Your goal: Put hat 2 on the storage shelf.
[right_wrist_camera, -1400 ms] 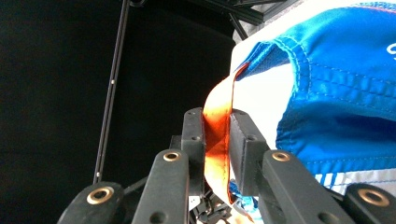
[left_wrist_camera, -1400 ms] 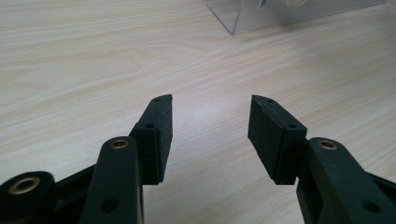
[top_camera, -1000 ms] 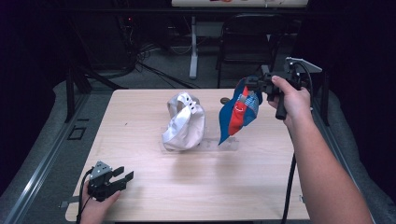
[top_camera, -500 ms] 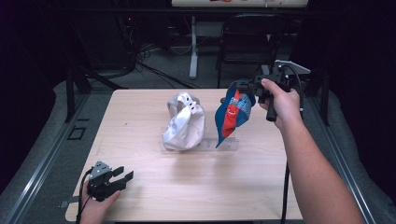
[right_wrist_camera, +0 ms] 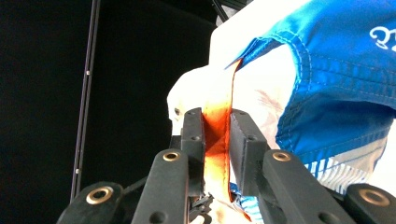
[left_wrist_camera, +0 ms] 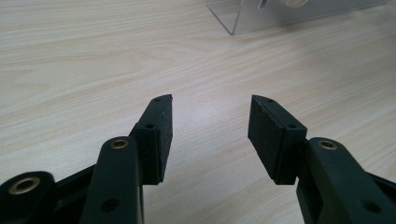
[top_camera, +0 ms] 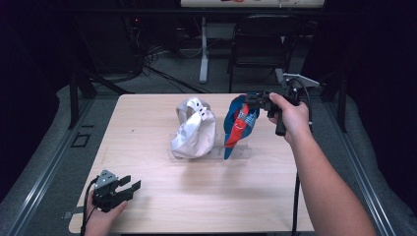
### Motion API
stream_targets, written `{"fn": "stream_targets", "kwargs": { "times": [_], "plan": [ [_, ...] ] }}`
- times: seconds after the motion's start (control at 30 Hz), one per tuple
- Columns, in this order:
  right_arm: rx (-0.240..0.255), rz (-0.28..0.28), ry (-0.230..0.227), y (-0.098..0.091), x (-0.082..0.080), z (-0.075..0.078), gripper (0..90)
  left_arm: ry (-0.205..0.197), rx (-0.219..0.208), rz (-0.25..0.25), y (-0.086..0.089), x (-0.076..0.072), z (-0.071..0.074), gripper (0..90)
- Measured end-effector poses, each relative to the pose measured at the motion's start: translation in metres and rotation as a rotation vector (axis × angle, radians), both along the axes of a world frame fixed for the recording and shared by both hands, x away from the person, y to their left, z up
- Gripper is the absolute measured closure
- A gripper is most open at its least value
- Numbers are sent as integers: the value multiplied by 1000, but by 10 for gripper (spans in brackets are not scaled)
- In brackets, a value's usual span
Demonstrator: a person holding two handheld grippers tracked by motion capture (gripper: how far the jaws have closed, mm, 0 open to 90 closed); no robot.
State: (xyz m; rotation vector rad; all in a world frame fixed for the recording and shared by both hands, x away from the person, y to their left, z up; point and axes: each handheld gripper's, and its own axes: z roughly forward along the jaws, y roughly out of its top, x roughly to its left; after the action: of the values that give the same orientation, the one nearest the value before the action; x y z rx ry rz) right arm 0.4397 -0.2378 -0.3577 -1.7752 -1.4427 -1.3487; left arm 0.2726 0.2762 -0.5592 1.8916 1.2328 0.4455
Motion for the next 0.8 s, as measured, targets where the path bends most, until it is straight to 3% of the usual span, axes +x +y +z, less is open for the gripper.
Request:
{"fn": "stream_targets", "kwargs": {
  "times": [0.8],
  "plan": [
    [-62, 2, -17, 0, -8, 1, 735, 13, 6, -8, -1, 1, 0, 504]
  ]
}}
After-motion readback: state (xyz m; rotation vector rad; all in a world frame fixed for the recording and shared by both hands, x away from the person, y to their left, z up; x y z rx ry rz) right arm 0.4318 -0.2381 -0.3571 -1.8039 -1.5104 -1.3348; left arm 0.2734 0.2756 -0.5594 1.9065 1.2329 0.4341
